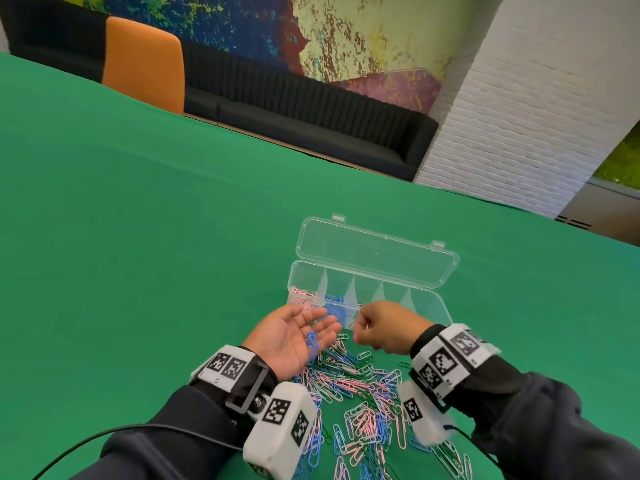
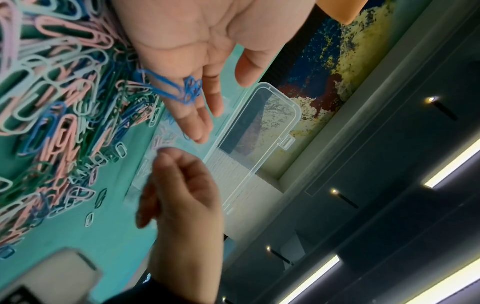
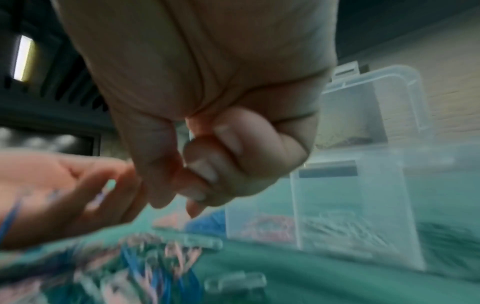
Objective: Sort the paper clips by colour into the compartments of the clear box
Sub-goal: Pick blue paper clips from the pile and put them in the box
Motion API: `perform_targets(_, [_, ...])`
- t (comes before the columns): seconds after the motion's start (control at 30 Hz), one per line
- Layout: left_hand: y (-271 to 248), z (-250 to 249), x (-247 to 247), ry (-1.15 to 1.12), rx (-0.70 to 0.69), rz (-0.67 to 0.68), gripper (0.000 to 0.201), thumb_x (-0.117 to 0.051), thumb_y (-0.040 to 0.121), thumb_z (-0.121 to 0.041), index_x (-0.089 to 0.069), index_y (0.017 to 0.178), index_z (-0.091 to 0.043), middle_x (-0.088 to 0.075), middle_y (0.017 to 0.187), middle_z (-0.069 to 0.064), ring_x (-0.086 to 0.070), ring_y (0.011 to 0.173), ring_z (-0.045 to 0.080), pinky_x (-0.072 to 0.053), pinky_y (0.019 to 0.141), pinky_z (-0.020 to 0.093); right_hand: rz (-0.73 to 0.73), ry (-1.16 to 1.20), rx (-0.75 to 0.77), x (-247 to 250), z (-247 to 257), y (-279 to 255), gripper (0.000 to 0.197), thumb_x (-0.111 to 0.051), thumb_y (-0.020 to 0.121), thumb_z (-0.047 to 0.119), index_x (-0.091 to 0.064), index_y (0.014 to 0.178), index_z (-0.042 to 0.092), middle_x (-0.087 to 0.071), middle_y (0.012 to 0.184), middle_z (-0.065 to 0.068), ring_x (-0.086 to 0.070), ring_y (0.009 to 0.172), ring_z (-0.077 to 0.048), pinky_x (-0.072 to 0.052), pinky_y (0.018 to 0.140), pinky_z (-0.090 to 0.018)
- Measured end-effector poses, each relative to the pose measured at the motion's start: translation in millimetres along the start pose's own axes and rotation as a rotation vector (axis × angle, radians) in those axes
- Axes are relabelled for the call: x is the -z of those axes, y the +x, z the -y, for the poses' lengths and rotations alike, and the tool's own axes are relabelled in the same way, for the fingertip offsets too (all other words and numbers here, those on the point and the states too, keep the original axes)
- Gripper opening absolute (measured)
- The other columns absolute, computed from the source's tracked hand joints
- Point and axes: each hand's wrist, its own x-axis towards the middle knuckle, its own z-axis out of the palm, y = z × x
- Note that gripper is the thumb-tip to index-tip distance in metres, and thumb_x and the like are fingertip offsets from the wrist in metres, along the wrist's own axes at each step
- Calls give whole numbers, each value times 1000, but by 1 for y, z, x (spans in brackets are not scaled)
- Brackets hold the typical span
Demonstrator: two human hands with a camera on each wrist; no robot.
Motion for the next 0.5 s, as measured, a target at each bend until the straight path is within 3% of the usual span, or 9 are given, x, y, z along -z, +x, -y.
perform_targets(0.03, [-1,-1,0,-22,-8,-8,36,-34,98,-20,-56,89,6,-66,78,24,-69,64,32,-58,53,36,42,-65,-17,-6,1,2,4,-59,89,19,-59,89,16,-58,80,1,-46,58,-6,-39,54,-16])
perform_targets(0.1, [-2,-2,0,-55,-14,-18,35,-34,99,-20,-56,89,5,-66,75,23,-69,60,31,-57,49,32,107,-181,-55,-20,3,8,15,-62,88,24,-62,98,13,-56,89,0,-51,73,-12,-43,67,-23])
perform_targets(0.2, [-2,-3,1,-69,-23,-29,34,-34,99,-21,-55,89,5,-65,72,22,-67,56,28,-56,46,28,130,-219,-75,-29,5,17,16,-63,87,29,-59,91,14,-57,90,-2,-52,84,-17,-44,77,-26])
perform_targets(0.33, [-1,-3,2,-20,-28,-28,33,-34,98,-21,-57,88,1,-66,73,18,-68,58,26,-57,49,29,168,-135,-90,-30,-3,17,25,-64,87,26,-51,67,20,-53,70,6,-52,76,-15,-44,73,-24])
perform_targets(0.5, [-2,-1,2,100,-21,-37,28,-37,95,-18,-59,85,-3,-67,74,15,-68,61,25,-56,56,30,154,39,-113,-18,-18,5,23,-61,88,24,-50,69,21,-51,63,7,-44,52,-5,-39,53,-17])
